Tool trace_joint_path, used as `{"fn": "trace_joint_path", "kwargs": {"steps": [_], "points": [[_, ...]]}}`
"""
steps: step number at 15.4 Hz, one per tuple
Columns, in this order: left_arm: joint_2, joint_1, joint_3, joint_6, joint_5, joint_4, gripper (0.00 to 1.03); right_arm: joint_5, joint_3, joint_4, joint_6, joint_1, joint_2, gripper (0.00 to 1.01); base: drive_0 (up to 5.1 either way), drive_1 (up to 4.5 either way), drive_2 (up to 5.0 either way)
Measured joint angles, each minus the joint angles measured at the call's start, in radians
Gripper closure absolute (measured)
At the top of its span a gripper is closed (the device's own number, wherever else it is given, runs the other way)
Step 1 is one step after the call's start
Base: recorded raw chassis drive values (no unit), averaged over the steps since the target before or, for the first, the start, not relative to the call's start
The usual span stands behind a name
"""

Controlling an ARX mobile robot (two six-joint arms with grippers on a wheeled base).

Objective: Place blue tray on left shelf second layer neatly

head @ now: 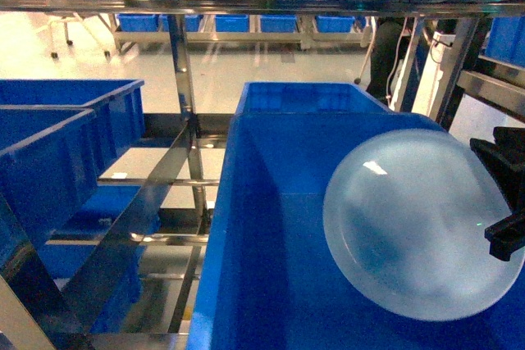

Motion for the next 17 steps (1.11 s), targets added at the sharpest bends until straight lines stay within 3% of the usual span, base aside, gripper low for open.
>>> {"fn": "trace_joint_path", "kwargs": {"steps": [6, 11, 14, 15, 17], "points": [[0.0, 0.0, 0.0, 0.0, 0.0, 0.0, 0.05, 0.006, -0.114, -0.058, 0.018, 0.006, -0.179, 0.02, 0.0, 0.0, 0.0], [0.0, 0.0, 0.0, 0.0, 0.0, 0.0, 0.05, -0.017, -0.267, -0.242, 0.047, -0.049, -0.488, 0.03, 0.0, 0.0, 0.0], [0.0, 0.0, 0.0, 0.0, 0.0, 0.0, 0.05, -0.047, -0.306, -0.53, 0.108, -0.086, -0.835, 0.03, 0.0, 0.0, 0.0], [0.0, 0.0, 0.0, 0.0, 0.0, 0.0, 0.05, -0.053, -0.306, -0.782, 0.156, -0.114, -1.123, 0.03, 0.0, 0.0, 0.0], [0.0, 0.0, 0.0, 0.0, 0.0, 0.0, 0.05, -0.05, -0.304, -0.835, 0.171, -0.119, -1.226, 0.03, 0.0, 0.0, 0.0]]}}
